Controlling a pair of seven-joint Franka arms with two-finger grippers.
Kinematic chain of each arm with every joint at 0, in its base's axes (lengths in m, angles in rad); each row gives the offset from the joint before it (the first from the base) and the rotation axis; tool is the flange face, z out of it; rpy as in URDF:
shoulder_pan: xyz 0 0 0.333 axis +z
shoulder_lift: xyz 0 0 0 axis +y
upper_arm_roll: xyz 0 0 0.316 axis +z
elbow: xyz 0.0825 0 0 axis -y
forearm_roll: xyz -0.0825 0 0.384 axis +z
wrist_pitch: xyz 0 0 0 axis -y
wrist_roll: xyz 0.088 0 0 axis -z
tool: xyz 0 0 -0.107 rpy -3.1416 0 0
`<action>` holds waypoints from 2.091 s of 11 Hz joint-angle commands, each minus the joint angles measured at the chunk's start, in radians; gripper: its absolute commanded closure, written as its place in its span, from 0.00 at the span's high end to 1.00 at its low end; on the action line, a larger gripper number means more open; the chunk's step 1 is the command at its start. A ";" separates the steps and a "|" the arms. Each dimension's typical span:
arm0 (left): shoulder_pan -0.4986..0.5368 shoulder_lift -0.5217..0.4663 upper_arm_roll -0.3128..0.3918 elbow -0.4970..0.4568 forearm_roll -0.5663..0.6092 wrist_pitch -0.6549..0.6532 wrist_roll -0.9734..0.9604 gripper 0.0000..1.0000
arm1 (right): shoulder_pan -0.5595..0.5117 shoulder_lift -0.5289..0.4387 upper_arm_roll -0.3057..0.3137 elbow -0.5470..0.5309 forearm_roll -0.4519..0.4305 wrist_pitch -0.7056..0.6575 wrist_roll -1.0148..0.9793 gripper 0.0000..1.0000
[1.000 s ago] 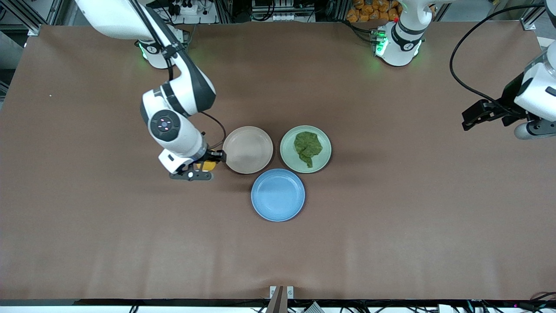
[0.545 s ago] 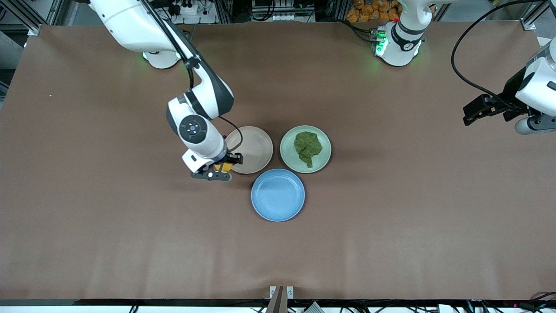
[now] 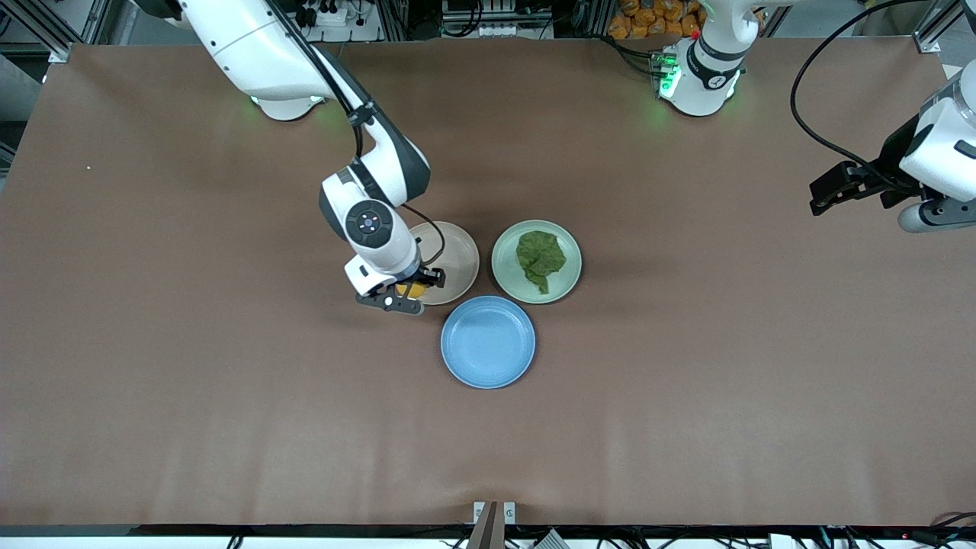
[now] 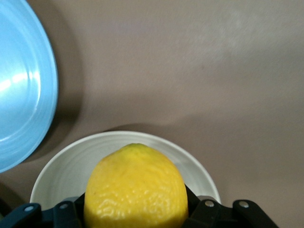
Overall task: Place lemon and lettuce in plates
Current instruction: 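Carry the lemon with the right gripper over the beige plate, then lower the lemon onto the beige plate and open the right gripper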
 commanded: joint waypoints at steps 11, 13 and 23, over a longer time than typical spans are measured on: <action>-0.005 -0.022 0.006 -0.017 -0.022 -0.018 0.012 1.00 | 0.074 0.072 -0.015 0.018 -0.015 0.046 0.078 1.00; -0.007 -0.030 0.006 -0.017 -0.020 -0.019 0.007 1.00 | 0.071 0.070 -0.015 0.023 -0.015 0.041 0.078 1.00; -0.002 -0.033 0.003 -0.010 -0.004 -0.018 0.023 1.00 | -0.015 0.043 -0.008 0.253 0.002 -0.266 0.090 1.00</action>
